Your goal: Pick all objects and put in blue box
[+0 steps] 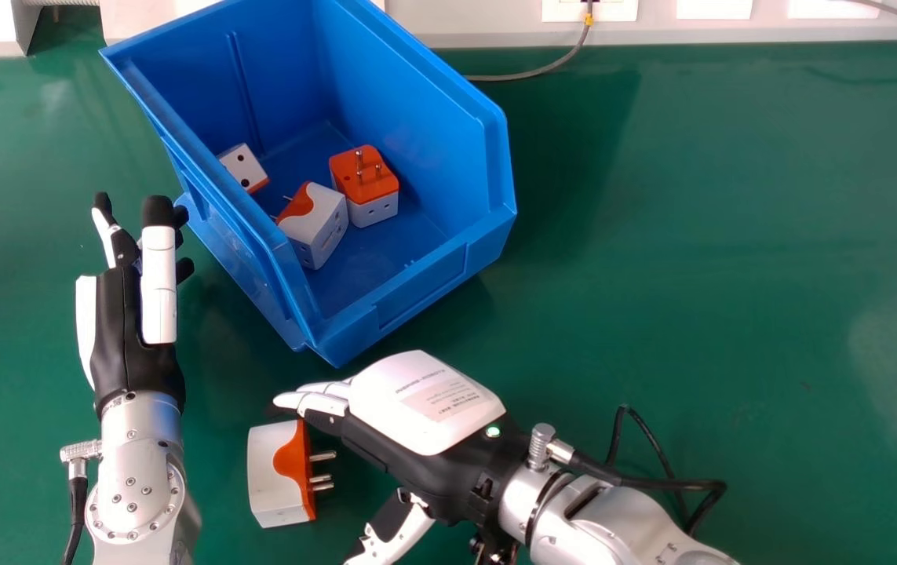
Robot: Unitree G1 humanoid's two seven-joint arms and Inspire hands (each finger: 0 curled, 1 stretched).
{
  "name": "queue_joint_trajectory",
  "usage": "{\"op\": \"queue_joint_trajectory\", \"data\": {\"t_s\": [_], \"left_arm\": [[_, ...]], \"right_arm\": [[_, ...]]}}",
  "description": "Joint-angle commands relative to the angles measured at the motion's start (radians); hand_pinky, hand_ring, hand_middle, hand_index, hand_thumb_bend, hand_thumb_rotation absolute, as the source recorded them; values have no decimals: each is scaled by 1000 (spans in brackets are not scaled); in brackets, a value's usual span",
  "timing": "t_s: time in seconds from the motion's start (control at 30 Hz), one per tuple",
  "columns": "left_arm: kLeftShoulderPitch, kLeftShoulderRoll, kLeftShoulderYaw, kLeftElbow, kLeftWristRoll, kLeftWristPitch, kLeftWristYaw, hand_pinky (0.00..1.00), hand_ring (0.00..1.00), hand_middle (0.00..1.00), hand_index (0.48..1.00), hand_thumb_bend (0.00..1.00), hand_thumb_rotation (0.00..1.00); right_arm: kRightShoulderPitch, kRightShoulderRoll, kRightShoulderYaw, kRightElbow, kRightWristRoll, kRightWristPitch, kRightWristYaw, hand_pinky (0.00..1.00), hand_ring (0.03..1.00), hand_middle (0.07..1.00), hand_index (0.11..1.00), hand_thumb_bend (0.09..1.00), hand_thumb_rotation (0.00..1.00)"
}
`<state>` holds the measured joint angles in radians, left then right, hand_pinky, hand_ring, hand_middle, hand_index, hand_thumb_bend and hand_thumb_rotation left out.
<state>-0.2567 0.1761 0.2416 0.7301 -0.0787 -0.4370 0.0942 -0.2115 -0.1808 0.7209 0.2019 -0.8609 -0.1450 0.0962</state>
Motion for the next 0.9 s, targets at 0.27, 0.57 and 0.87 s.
{"op": "queue_joint_trajectory", "data": {"t_s": [0.27,0.57,0.87], "left_arm": [[9,6,0,-37,7,9,1,852,895,863,939,967,1000],[13,8,1,-41,6,9,-1,851,895,863,939,964,1000],[12,10,2,-40,5,11,-6,851,895,863,938,966,1000]], "right_arm": [[60,47,51,-17,-30,23,-60,660,793,858,846,808,357],[60,62,78,19,-18,-20,-118,628,777,838,831,814,295],[56,87,97,42,-31,-29,-150,628,772,826,821,811,261]]}}
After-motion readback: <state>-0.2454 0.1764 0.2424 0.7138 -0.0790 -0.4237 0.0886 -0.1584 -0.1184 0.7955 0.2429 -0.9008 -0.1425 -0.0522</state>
